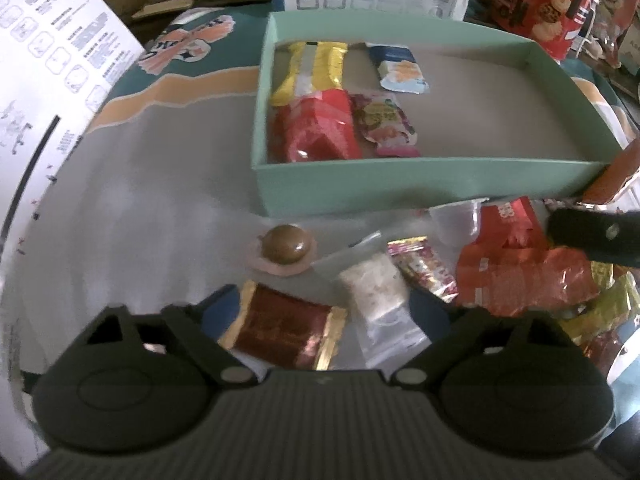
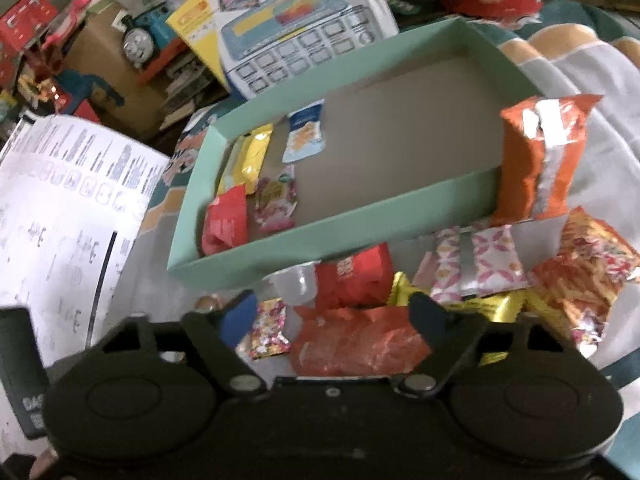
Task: Organize snacks
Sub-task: 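Grasp the clear bagged cookie with the left tool while the right tool grasps the floral candy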
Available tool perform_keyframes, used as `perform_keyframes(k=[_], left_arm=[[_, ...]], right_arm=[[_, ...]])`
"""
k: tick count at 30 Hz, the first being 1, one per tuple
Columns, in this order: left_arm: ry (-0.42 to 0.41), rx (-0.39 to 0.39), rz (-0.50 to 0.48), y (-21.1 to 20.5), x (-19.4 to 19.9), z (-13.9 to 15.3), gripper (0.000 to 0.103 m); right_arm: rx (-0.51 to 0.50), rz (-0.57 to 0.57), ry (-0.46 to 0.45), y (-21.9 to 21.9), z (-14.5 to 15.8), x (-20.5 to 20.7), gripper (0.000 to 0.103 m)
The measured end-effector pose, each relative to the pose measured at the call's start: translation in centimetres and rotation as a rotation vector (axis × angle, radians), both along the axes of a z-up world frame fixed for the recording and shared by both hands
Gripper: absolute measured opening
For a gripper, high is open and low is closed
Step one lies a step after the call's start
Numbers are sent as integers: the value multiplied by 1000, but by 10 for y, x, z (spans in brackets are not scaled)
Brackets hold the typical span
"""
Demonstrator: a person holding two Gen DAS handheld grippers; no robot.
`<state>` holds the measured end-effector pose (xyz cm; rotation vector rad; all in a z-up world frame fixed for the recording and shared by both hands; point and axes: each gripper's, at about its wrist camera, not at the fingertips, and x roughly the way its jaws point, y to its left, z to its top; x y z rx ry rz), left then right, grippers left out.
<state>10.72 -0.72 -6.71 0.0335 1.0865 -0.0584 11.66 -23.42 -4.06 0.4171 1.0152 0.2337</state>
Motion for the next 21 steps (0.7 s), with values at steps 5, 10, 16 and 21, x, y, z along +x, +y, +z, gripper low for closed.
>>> perform_keyframes(k=[5,10,16,21], left_arm=[[-8,0,-42,-9,0,-8,73],[-20,-35,-71,5,-5,-5,49],[-16,-79,-56,35,-10,-5,55],[-2,-121,-27,53,-10,-7,60]], right_arm=[[-1,80,2,19,-3,5,44],[-6,141,24,40,-12,11,35],[-25,198,53,65,-23,21,35],[-55,243,72,85,-33,28,35]])
